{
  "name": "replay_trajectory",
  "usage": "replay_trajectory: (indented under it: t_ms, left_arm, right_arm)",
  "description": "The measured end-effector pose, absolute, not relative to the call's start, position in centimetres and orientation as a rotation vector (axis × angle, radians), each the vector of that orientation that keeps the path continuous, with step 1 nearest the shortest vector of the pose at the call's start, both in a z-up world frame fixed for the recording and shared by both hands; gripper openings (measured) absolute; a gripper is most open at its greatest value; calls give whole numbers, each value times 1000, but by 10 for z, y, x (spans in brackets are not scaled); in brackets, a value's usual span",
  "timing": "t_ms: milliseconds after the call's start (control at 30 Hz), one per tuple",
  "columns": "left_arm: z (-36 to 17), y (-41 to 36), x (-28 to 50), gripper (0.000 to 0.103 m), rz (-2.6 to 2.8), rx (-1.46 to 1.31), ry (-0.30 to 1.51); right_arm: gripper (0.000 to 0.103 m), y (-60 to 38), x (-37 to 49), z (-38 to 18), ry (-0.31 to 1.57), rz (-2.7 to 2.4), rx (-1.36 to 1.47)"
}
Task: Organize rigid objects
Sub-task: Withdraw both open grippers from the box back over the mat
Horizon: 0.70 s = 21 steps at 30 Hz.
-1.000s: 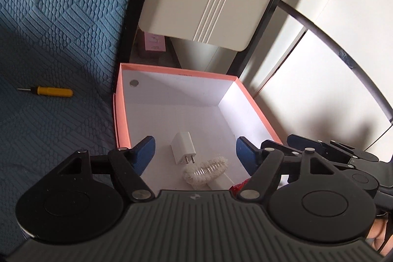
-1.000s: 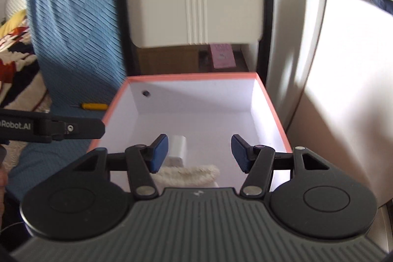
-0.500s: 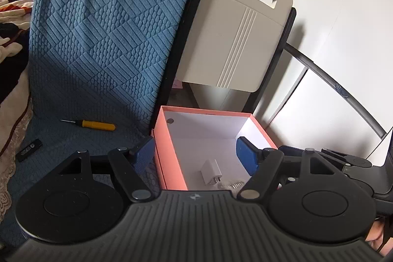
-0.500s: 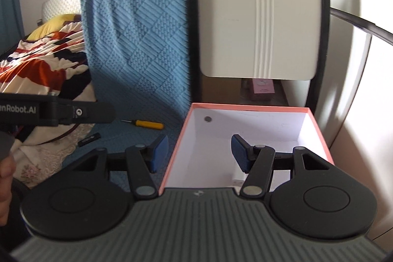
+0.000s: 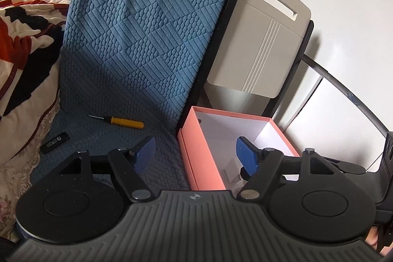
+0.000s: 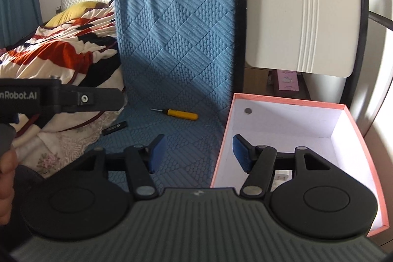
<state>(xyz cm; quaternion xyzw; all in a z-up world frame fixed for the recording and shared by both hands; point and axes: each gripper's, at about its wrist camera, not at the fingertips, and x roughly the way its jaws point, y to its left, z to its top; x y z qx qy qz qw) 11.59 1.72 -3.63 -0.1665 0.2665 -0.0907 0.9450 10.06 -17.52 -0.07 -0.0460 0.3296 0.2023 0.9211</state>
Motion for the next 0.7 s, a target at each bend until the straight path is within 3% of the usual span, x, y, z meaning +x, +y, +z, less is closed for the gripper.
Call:
replay_trajectory:
  t_ms: [700]
  left_arm:
    - [-104,84,87,77,-69,-393,586]
  right_arm:
    - [62,-106,70,-65,834,442,-127]
